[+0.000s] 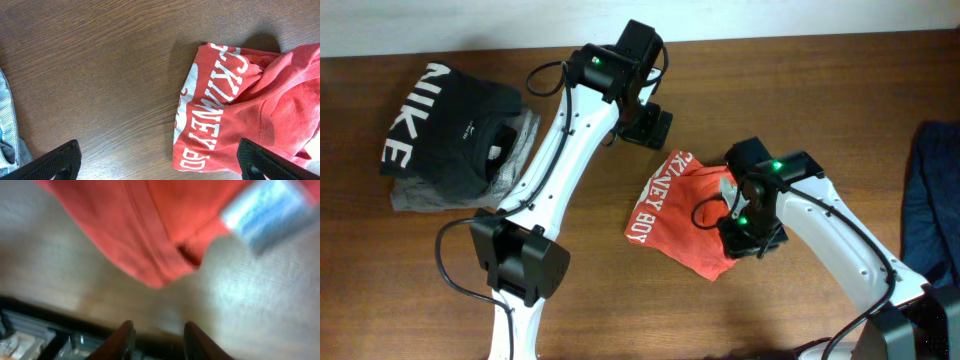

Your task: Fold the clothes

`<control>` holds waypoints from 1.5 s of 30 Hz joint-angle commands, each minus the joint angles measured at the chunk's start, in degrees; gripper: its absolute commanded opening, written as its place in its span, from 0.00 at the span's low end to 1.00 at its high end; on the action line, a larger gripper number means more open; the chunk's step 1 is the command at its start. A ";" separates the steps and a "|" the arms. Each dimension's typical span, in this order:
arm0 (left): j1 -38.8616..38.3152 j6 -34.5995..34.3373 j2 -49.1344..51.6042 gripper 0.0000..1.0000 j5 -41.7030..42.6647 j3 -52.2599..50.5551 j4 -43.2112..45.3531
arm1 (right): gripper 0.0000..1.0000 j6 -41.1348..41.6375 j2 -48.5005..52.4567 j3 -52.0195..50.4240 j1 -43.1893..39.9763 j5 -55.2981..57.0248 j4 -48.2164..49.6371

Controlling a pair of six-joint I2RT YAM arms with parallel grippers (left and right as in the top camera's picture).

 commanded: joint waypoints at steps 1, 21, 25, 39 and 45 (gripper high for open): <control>0.26 1.18 0.42 0.99 -0.17 1.01 0.15 | 0.31 2.54 -0.20 0.44 -0.59 1.31 4.70; 0.26 1.38 0.42 0.99 -0.17 1.01 0.92 | 0.27 10.91 10.86 0.44 -14.12 -2.43 30.40; 0.26 3.13 0.42 0.99 -0.15 0.98 1.73 | 0.10 12.22 12.74 0.44 -14.64 -2.36 33.99; 0.24 23.34 7.82 0.99 17.81 0.98 10.49 | 0.04 12.00 9.64 0.98 -18.56 -1.62 28.63; 0.24 26.32 16.06 0.99 26.95 0.98 11.80 | 0.04 9.55 9.64 0.98 -18.56 -1.79 27.69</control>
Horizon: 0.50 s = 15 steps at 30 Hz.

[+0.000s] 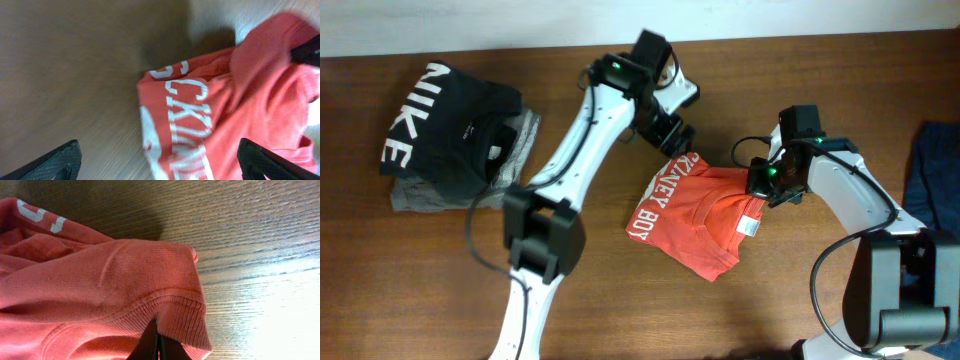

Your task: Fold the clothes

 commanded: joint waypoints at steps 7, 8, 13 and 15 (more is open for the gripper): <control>0.20 3.52 7.74 0.89 7.85 0.20 5.38 | 0.04 -1.97 -1.95 0.96 -0.33 -0.31 -0.26; 0.20 3.50 7.74 0.80 7.85 0.20 5.64 | 0.04 -1.97 -1.95 0.96 -0.33 -0.31 -0.24; 0.09 3.48 8.15 0.11 7.58 0.20 7.26 | 0.04 -1.97 -1.95 0.96 -0.33 -0.26 -0.24; 0.33 2.93 8.15 0.00 7.43 0.20 7.89 | 0.04 -1.97 -1.95 0.96 -0.33 -0.26 -0.31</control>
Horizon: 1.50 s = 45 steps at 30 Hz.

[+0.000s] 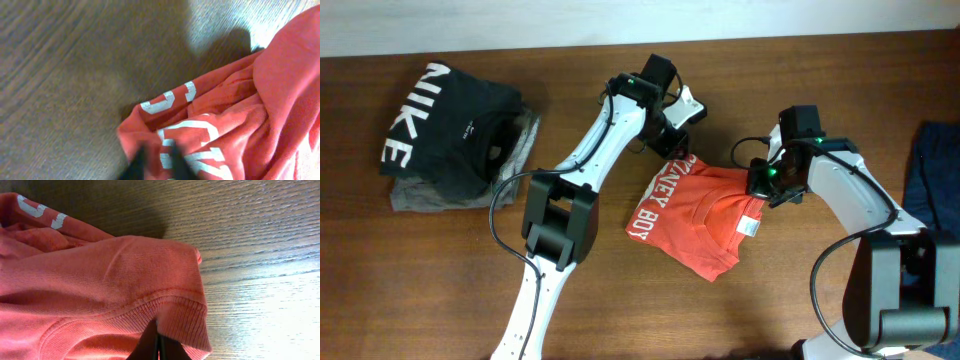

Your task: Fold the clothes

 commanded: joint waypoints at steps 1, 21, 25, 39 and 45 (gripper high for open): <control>0.57 -1.01 -0.13 0.00 0.15 0.31 1.20 | 0.04 -0.59 -1.95 0.94 -0.33 -0.09 -0.26; 3.48 -4.55 0.00 0.52 14.49 0.31 -0.72 | 0.04 -2.10 -1.95 0.92 -0.44 0.76 -1.14; 2.01 -3.67 1.29 0.51 9.66 0.31 -2.34 | 0.04 -2.10 -1.95 0.92 -0.44 0.79 -1.11; 3.58 -6.99 2.40 0.00 7.89 0.46 0.98 | 0.04 -2.12 -1.95 0.92 -0.44 1.42 -1.92; 8.28 -9.92 2.40 0.00 9.92 0.76 1.60 | 0.04 -4.96 -1.95 0.94 -0.44 1.40 -2.73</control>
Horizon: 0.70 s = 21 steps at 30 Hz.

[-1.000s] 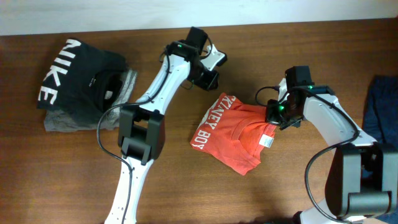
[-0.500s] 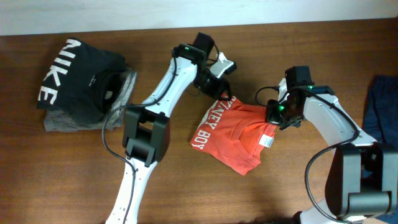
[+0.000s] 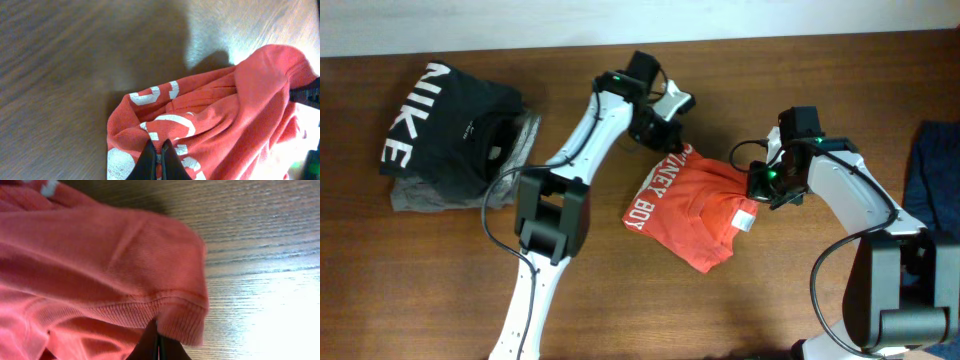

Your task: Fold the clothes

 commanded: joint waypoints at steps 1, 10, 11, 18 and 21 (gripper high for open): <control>4.42 -1.81 1.11 0.00 0.33 0.76 0.57 | 0.04 -1.92 -1.95 0.87 -0.44 1.84 -1.03; 5.07 -1.81 1.11 0.53 2.21 0.76 0.13 | 0.44 -4.11 -1.95 1.29 -0.48 1.77 0.00; 5.07 -1.84 1.11 0.53 2.23 0.76 -0.11 | 0.44 -4.63 -1.97 1.62 -0.48 1.49 -0.17; 5.16 -1.53 1.03 0.53 5.18 0.74 -5.84 | 0.34 -8.13 -4.04 5.22 -0.48 -5.86 -3.65; 4.74 2.01 1.05 0.48 5.16 0.68 -10.08 | 0.25 -8.09 -5.64 6.14 -0.48 -10.25 -5.07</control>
